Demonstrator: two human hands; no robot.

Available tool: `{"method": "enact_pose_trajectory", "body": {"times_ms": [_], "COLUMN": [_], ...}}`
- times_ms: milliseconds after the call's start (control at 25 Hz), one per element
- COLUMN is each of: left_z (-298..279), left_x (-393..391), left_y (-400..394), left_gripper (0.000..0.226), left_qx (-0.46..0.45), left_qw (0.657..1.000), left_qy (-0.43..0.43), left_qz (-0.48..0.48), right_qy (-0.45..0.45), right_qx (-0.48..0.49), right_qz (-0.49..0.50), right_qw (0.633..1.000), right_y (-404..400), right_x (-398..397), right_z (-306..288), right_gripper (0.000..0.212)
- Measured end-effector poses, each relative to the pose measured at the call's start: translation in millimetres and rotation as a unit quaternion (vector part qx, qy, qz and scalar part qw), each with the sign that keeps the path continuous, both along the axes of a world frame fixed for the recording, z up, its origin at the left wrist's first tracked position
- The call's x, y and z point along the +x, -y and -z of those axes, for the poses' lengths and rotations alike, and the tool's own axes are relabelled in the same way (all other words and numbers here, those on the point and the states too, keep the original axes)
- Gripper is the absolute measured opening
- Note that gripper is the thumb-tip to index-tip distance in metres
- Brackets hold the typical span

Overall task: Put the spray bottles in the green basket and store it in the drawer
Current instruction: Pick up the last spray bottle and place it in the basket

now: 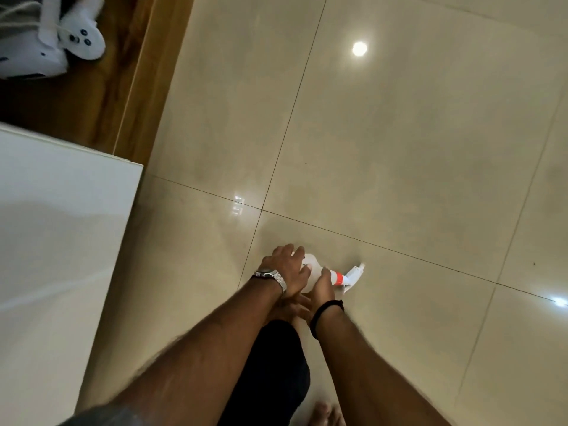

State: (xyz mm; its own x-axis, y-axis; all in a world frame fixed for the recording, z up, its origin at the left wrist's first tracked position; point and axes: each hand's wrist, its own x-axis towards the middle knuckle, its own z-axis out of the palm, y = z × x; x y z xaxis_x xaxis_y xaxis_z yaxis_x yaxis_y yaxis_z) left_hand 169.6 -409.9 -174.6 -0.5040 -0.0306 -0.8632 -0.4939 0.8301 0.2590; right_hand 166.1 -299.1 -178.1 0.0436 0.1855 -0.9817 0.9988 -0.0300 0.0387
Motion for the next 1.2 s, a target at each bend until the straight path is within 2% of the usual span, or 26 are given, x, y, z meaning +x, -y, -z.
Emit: {"method": "enact_pose_trajectory", "body": {"times_ms": [80,160,280,400,560,760,920,1040,1200], "left_z": [7,0,-33,-90,-174,-284,-347,-373,-388], "left_x": [-2,-3,-1,0,4,35,90,143,219], "left_y": [-2,-3,-4,-9,-15,-19,-32,-43,-54], "left_gripper": [0.055,0.054,0.054,0.054,0.053,0.052,0.052,0.054,0.054], "left_qx": [0.009,0.009,0.014,0.019,0.009,0.009,0.042,0.024,0.002], "left_qw": [1.000,0.999,0.996,0.987,0.976,0.938,0.899,0.884,0.862], "left_qy": [0.021,0.003,-0.027,-0.039,-0.074,-0.166,-0.209,-0.218,-0.233], "left_qz": [-0.021,-0.048,-0.087,-0.155,-0.207,-0.303,-0.384,-0.413,-0.449], "right_qy": [-0.001,-0.027,-0.097,-0.180,-0.305,-0.415,-0.455,-0.462,-0.460], "right_qx": [-0.038,-0.051,-0.033,-0.026,-0.032,-0.065,-0.070,-0.096,-0.136], "right_qz": [0.027,0.011,-0.055,-0.155,-0.287,-0.365,-0.417,-0.470,-0.581], "right_qw": [0.999,0.998,0.993,0.971,0.907,0.831,0.784,0.746,0.657], "right_y": [4,3,0,-7,-16,-24,-27,-27,-26], "right_x": [-3,-6,-13,-19,-19,-9,21,58,112], "right_z": [9,7,-26,-82,-171,-286,-347,-373,-385], "right_gripper": [0.045,0.050,0.047,0.045,0.044,0.041,0.040,0.041,0.047]}}
